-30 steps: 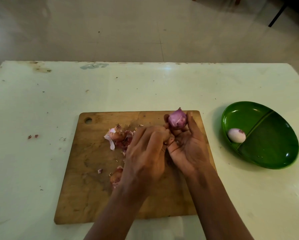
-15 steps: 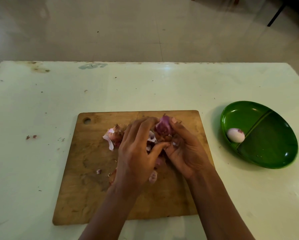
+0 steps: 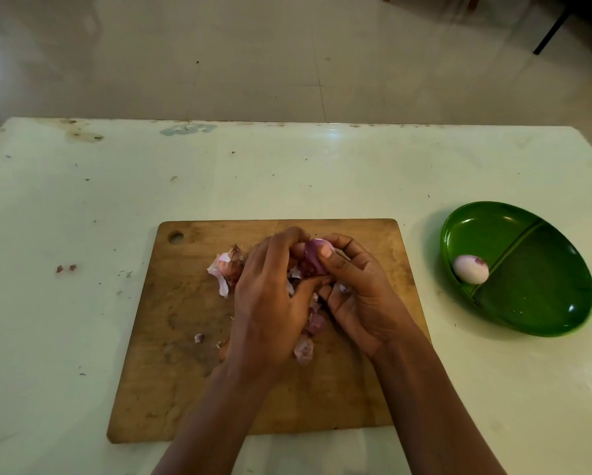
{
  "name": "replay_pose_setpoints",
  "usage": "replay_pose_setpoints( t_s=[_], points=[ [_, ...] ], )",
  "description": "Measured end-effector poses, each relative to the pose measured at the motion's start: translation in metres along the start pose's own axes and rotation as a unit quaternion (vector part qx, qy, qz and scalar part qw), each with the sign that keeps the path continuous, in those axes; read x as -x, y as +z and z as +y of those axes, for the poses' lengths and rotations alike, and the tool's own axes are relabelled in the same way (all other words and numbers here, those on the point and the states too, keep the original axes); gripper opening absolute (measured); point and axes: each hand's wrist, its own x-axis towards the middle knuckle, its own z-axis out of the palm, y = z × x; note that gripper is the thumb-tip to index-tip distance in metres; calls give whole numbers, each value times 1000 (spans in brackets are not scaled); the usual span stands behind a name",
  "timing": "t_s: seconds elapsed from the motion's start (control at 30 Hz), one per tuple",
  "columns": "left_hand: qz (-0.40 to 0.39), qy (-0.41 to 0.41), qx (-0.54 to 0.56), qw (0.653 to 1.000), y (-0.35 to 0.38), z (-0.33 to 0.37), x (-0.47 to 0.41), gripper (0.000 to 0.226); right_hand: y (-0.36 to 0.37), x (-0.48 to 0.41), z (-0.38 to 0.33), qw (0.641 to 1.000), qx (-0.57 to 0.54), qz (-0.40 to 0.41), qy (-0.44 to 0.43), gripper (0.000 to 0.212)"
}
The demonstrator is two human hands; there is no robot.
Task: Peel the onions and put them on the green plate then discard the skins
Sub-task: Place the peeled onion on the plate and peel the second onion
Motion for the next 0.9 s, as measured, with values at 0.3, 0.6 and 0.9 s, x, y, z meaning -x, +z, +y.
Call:
replay_pose_setpoints(
  t_s=[0.3, 0.6, 0.9],
  points=[
    [3, 9, 22, 1000, 1, -2, 1, 58, 1, -1, 0, 1000, 17, -4, 3, 42],
    [22, 57, 39, 997, 0, 0, 1, 31, 2, -2, 2, 1000, -11, 6, -17, 33],
    [44, 76, 44, 995, 3, -1, 1, 27, 2, -5, -3, 980, -140, 138, -25, 29]
  ],
)
